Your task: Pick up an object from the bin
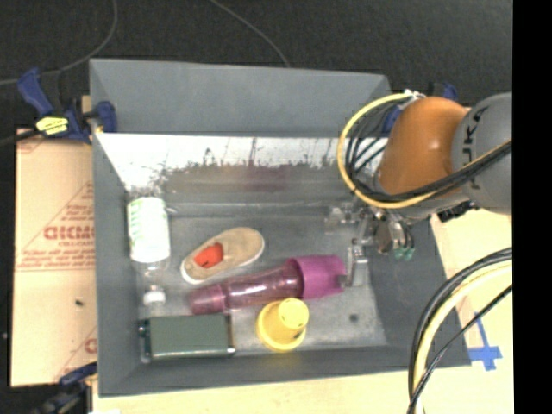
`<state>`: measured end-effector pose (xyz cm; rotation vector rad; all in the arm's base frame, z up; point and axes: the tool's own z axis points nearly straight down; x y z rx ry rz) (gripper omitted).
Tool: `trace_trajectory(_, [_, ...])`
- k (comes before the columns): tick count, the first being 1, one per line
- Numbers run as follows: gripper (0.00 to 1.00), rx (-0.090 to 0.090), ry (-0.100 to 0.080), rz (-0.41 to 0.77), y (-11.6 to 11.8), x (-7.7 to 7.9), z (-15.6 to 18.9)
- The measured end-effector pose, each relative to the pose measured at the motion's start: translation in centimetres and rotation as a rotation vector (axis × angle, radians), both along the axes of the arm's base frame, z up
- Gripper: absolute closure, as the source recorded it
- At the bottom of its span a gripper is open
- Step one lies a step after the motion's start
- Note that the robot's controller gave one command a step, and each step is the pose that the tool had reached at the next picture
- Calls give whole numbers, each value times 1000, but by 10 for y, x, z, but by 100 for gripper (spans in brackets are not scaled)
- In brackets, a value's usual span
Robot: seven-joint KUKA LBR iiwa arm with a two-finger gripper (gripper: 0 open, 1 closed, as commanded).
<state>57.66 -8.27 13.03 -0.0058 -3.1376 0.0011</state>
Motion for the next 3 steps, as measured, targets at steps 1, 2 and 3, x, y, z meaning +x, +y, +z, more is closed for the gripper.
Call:
trace_trajectory(1, [0, -1, -8, 3, 0, 2, 5])
trace_trajectory(2, [0, 0, 3, 90, 22, -44, -63])
trace_trajectory(3, [100, -1, -9, -77, 5, -45, -59])
